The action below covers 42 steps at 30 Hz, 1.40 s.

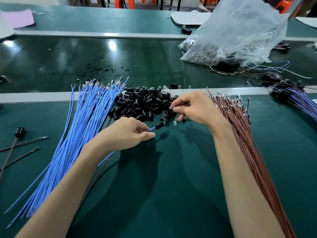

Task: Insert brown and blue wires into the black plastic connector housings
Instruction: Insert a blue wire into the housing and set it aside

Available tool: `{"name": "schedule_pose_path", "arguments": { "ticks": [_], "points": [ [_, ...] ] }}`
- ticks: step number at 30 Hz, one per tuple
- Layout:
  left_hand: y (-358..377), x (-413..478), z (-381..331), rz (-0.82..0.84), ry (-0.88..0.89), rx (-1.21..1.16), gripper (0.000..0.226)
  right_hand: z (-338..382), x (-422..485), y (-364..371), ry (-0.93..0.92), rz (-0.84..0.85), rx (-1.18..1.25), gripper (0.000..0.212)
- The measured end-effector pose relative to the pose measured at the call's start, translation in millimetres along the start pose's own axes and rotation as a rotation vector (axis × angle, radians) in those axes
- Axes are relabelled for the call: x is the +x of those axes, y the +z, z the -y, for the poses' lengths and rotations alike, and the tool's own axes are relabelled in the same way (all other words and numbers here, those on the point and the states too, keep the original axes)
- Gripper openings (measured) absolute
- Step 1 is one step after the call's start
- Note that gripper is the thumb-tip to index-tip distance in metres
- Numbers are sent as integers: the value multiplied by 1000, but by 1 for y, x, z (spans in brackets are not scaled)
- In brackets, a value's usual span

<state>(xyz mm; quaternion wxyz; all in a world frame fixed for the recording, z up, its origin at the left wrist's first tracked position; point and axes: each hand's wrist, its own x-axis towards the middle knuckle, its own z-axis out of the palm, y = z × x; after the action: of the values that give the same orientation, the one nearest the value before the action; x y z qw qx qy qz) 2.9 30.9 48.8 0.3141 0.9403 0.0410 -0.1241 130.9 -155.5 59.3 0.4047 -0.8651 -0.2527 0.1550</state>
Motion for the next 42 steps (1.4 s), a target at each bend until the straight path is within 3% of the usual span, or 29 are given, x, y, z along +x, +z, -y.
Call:
{"name": "schedule_pose_path", "arguments": {
  "ticks": [5, 10, 15, 18, 24, 29, 38, 42],
  "points": [
    [5, 0, -3, -155, 130, 220, 36, -3, -5, -2, 97, -124, -196, 23],
    [19, 23, -12, -393, 309, 86, 21, 5, -47, -10, 171, -116, -446, 16],
    [34, 47, -20, -341, 383, 253, 21, -6, -123, -11, 520, -152, -622, 40],
    [33, 48, -18, -345, 343, 212, 17, -17, -130, -8, 686, -149, -559, 40],
    [30, 28, -9, -448, 309, 136, 24, -21, -134, -5, 671, -460, -549, 36],
    [34, 11, -5, -514, 329, 75, 18, -22, -132, -7, 694, -333, -604, 18],
    [45, 6, -9, -512, 357, 37, 18, -21, -150, -6, 694, -236, -692, 33],
    [42, 6, -7, -524, 365, 32, 17, -20, -159, -1, 691, -325, -649, 34]
  ]
}}
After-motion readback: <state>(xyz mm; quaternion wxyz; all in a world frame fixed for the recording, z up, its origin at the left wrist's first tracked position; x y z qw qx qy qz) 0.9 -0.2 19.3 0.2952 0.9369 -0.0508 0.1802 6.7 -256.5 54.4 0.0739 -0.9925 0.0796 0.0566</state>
